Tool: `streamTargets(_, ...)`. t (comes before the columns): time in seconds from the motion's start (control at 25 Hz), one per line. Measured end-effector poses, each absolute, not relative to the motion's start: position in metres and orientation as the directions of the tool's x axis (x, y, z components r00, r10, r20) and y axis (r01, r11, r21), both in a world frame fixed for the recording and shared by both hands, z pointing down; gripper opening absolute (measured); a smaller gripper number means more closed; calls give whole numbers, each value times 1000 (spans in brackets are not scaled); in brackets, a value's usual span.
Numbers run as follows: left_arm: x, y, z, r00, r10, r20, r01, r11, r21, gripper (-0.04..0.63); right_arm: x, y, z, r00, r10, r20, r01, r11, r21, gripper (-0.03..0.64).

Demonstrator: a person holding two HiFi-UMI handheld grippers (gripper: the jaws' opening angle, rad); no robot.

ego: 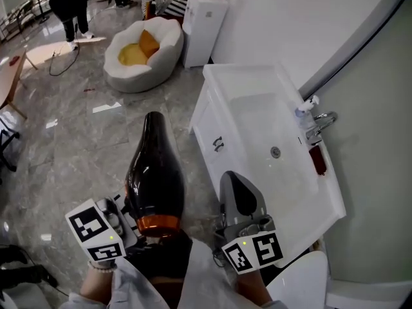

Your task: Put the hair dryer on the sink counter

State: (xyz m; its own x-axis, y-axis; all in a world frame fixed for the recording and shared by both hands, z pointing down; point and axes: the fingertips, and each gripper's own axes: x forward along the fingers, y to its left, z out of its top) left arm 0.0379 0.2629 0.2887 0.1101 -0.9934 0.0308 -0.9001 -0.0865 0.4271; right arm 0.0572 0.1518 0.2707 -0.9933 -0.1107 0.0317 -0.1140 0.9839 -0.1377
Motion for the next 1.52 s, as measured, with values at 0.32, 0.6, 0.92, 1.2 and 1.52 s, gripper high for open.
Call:
streamTargets(0.32,-9,194,292,123,-991,45,-900,-92,426,167,14,86,275,-992,-119,35,-123,982,-146,-3)
streamTargets(0.6,-30,157,291,141,-988,58,-903,-104,416,166,1,52,277,-989,-144,20,-145,975,-166,-3)
streamTargets(0.92,-42,123,291,188,-980,61,-901,-148,408,166,9,18,278,-974,-224,13,-223,960,-169,-3)
streamTargets(1.2,-63,95,291,238,-970,56,-891,-195,410,166,5,-9,282,-955,-296,20,-295,940,-171,-3)
streamTargets(1.52,-124,49,286,320,-945,67,-873,-267,408,166,-41,-47,275,-923,-385,25,-384,908,-169,-3)
